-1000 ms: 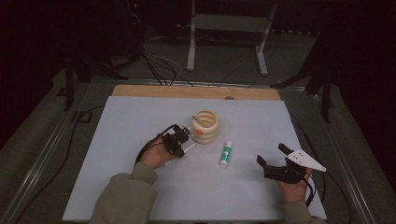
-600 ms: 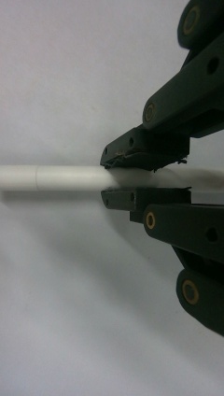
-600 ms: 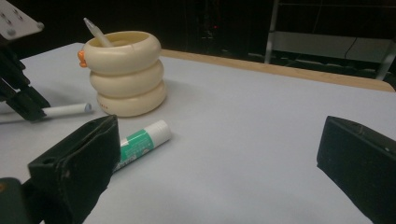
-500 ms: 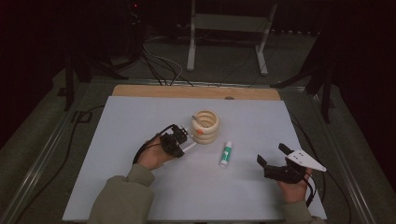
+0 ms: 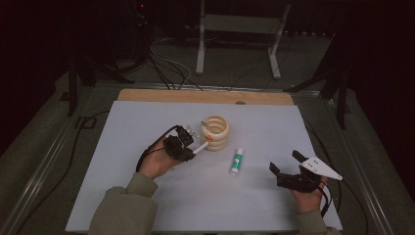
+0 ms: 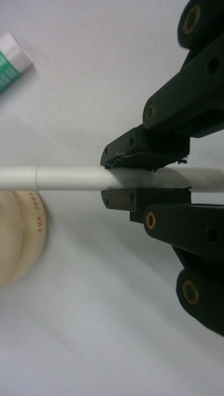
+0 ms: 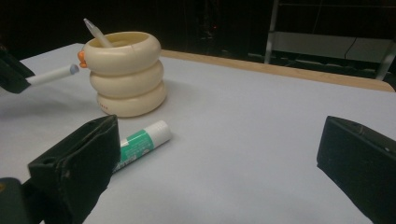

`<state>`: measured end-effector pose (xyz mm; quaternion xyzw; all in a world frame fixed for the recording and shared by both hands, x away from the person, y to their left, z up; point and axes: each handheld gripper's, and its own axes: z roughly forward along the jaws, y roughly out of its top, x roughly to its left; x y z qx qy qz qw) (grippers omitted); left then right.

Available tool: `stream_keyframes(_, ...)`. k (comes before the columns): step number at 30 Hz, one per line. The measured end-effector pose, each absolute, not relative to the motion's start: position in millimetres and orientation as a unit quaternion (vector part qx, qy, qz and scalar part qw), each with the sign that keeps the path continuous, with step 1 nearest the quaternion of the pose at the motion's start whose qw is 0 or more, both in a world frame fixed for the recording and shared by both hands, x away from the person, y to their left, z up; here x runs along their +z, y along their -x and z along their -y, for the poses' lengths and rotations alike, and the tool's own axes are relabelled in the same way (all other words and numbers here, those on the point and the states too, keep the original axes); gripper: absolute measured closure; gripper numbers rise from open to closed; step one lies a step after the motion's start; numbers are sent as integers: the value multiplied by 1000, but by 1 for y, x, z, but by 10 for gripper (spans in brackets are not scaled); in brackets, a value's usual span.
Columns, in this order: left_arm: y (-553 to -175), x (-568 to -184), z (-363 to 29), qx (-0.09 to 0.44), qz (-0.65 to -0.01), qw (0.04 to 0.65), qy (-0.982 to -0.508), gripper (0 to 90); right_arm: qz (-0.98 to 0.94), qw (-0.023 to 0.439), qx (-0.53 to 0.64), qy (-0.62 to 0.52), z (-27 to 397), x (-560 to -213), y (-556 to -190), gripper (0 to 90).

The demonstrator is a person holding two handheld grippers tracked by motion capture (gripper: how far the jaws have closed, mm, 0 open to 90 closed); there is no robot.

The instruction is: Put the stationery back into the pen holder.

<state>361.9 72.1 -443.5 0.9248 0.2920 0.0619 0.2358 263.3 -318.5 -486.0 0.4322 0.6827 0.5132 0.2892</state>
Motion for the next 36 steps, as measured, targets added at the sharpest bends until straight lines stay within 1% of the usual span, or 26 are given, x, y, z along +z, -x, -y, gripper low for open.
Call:
stream_keyframes(20, -362, -412, -84, 101, -310, 328, -887, 796, -681, 288, 514, -435, 319, -487, -264, 4)
stream_keyframes(30, -363, -397, -84, 122, -312, 354, -873, 796, -680, 287, 515, -436, 319, -487, -265, 4)
stream_keyframes(36, -364, -390, -85, 133, -316, 382, -858, 796, -679, 287, 516, -436, 319, -487, -265, 4)
